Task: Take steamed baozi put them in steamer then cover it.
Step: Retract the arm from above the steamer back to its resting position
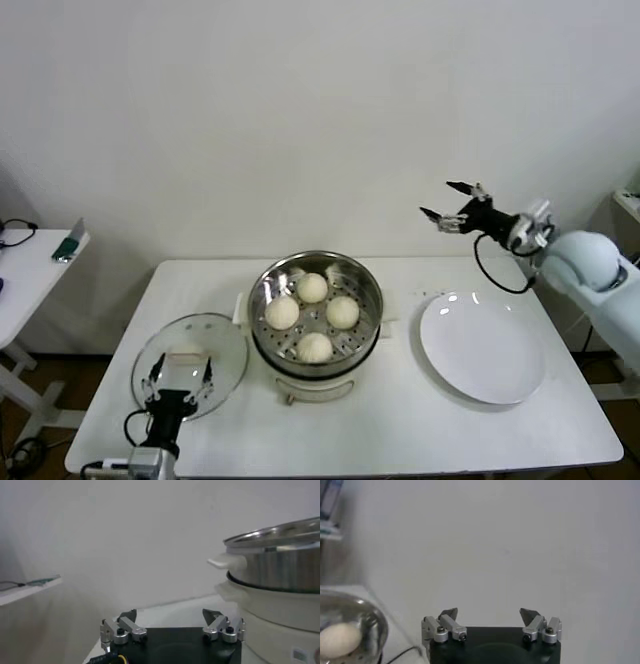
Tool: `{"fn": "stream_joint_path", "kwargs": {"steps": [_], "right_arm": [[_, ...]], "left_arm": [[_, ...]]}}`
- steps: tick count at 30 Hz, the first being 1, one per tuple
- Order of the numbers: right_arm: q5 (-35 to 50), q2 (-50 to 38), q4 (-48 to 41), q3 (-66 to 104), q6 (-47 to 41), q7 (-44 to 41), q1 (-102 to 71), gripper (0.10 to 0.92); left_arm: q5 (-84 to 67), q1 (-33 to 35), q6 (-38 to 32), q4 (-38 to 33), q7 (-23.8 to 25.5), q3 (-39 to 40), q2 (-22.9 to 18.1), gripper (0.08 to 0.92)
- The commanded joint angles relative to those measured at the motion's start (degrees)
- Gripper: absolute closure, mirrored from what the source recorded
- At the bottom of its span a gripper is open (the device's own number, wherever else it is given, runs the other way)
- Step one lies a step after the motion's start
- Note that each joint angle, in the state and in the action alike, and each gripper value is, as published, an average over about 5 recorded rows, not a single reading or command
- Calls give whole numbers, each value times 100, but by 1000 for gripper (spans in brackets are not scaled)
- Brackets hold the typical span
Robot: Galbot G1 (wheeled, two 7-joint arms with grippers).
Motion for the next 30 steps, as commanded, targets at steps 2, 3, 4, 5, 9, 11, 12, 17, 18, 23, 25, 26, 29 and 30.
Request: {"fn": "stream_joint_path", "kwargs": {"steps": [2, 3, 4, 5, 9, 11, 12, 17, 18, 23, 25, 26, 29, 30], "right_arm": [[-699, 1862, 64, 4648, 1919, 705, -6402, 203], [-745, 1981, 45, 4581, 2091, 709, -6470, 203], [-795, 2089, 38, 4514, 2250, 711, -6538, 203], [-848, 2195, 45, 4449, 2397, 713, -6614, 203], [-977, 2504, 153, 4301, 2664, 757, -6874, 203], [-1055, 2615, 176, 4260, 2736, 784, -6947, 203], [-1093, 2663, 177, 4235, 2769, 792, -6972, 203], [-1185, 2833, 147, 4142, 2840, 815, -6977, 203], [-1194, 2851, 149, 4137, 2842, 820, -6965, 203], [-1213, 2891, 203, 4165, 2819, 848, -6930, 203], [-1219, 2895, 219, 4181, 2804, 860, -6931, 203], [-1224, 2898, 224, 4188, 2797, 867, -6933, 203], [-1253, 2913, 226, 4210, 2774, 891, -6933, 203], [-1267, 2919, 225, 4216, 2768, 897, -6932, 203]], "left_arm": [[372, -151, -116, 39, -253, -4, 32, 177], [544, -171, -113, 32, -347, -1, 37, 177], [733, -191, -110, 26, -449, 3, 44, 177], [952, -208, -105, 21, -552, 7, 54, 177], [2134, -262, -73, 30, -1148, 11, 154, 177], [2953, -257, -79, 67, -1425, -22, 251, 177], [3470, -245, -89, 112, -1547, -51, 308, 177], [5860, -205, 158, 584, -2042, -71, 555, 177], [6205, -216, 250, 735, -2117, -44, 584, 177], [7328, -362, 528, 1484, -2354, 57, 670, 177], [7548, -459, 609, 1743, -2389, 75, 691, 177], [7610, -504, 635, 1837, -2394, 81, 699, 177], [7697, -668, 684, 2083, -2356, 106, 728, 177], [7712, -716, 684, 2139, -2335, 115, 734, 177]]}}
